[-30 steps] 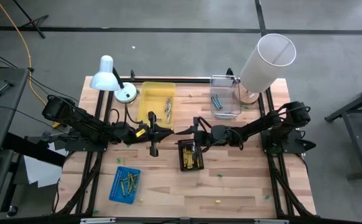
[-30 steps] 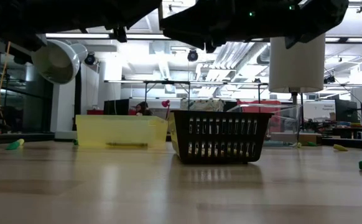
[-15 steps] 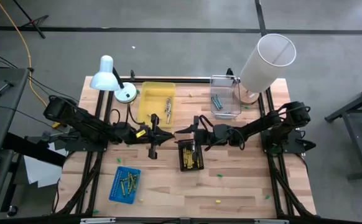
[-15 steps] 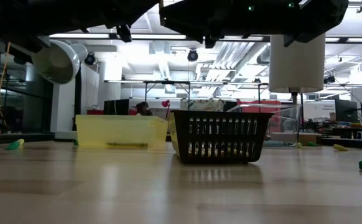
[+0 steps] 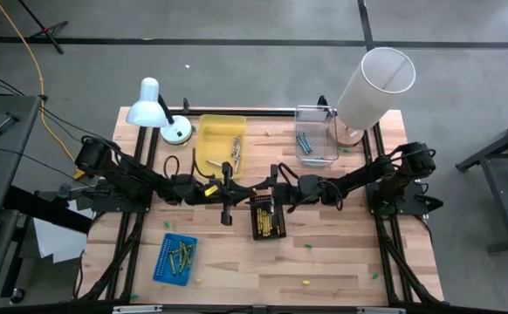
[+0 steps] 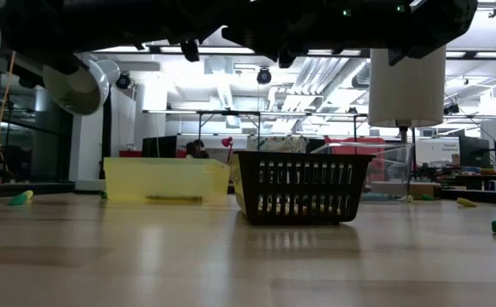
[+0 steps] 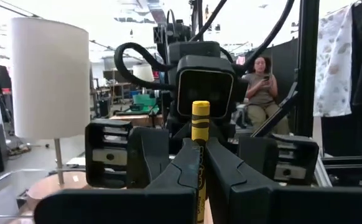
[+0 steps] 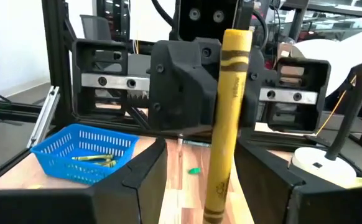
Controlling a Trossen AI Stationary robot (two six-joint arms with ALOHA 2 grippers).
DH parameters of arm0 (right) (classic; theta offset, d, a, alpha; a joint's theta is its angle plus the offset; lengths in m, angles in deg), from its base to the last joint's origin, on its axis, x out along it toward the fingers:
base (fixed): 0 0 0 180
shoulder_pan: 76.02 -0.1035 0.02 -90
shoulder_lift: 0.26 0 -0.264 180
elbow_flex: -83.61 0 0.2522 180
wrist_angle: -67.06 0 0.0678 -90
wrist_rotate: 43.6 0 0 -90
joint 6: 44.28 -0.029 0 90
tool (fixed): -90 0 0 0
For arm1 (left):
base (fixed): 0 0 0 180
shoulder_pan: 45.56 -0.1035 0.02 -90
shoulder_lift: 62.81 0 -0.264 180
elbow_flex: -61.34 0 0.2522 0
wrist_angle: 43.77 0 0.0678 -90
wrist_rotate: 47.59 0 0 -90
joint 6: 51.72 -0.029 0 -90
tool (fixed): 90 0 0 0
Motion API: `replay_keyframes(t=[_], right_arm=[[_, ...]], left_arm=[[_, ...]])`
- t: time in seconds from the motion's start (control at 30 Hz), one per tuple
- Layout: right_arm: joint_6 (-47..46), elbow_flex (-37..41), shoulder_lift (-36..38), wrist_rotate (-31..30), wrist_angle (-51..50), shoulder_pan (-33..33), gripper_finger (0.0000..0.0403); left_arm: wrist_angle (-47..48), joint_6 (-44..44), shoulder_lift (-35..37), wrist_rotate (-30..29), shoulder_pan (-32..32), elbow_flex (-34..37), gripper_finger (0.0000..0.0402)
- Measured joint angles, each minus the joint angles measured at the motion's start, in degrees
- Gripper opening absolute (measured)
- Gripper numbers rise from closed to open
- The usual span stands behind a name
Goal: Sort crayons
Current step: Put the yellow crayon into the black bin
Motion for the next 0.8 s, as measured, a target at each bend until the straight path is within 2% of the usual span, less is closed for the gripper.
replay_keyframes(t=[0.17, 0.27, 0.53, 0.67, 0.8], right_arm=[[-1.14, 0.0, 0.02, -0.87, -0.68, -0.02, 0.0155], [-1.18, 0.02, 0.02, -0.87, -0.83, 0.0, 0.0115], [-1.11, 0.04, 0.04, -1.33, -1.06, 0.07, 0.0013], [-1.05, 0.04, 0.04, -1.27, -1.1, 0.04, 0.0013], [-0.75, 0.04, 0.04, -1.35, -1.36, 0.07, 0.0007]], left_arm=[[1.75, -0.22, 1.55, -0.67, 0.0, 0.08, 0.0], [4.44, -0.24, 1.82, -2.32, 0.0, 0.13, 0.0], [5.96, -0.23, 1.88, -2.27, 0.03, 0.13, 0.0], [6.15, 0.2, 1.88, -2.36, 0.26, 0.13, 0.0008], [6.39, 0.19, 1.88, -4.66, 0.69, 0.13, 0.0035]])
